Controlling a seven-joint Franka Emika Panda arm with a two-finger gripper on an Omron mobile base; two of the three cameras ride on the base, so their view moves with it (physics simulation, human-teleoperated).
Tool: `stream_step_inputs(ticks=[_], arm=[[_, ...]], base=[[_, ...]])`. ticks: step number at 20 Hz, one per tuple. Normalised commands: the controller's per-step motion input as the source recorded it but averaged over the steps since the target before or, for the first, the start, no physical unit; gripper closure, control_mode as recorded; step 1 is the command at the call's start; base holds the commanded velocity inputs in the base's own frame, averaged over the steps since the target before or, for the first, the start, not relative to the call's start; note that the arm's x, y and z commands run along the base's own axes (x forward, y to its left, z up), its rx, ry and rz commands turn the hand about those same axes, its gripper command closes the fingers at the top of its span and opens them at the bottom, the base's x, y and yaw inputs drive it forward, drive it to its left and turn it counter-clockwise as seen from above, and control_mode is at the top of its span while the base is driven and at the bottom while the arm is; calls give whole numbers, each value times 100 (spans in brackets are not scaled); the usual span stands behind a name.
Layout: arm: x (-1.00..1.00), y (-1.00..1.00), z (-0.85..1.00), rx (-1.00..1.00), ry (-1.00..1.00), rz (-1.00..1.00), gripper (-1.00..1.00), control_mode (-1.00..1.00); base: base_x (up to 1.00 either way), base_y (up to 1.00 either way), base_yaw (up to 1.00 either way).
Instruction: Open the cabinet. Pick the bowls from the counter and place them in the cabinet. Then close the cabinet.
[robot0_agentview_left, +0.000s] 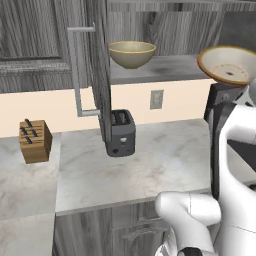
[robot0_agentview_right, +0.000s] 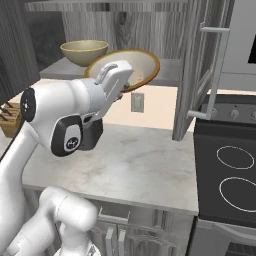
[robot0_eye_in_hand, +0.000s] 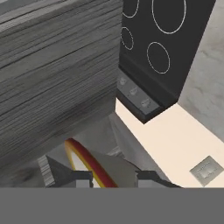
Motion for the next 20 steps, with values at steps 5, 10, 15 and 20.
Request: stream_step_inputs(ticks=[5,10,15,20], arm=[[46,0,7,0,5,0,100,-100],[43,0,0,0,0,0,100,-100],[44,0,0,0,0,0,100,-100],[41,-3,0,0,0,0,100,-100]], base=[[0,0,0],[0,0,0],[0,0,0],[0,0,0]])
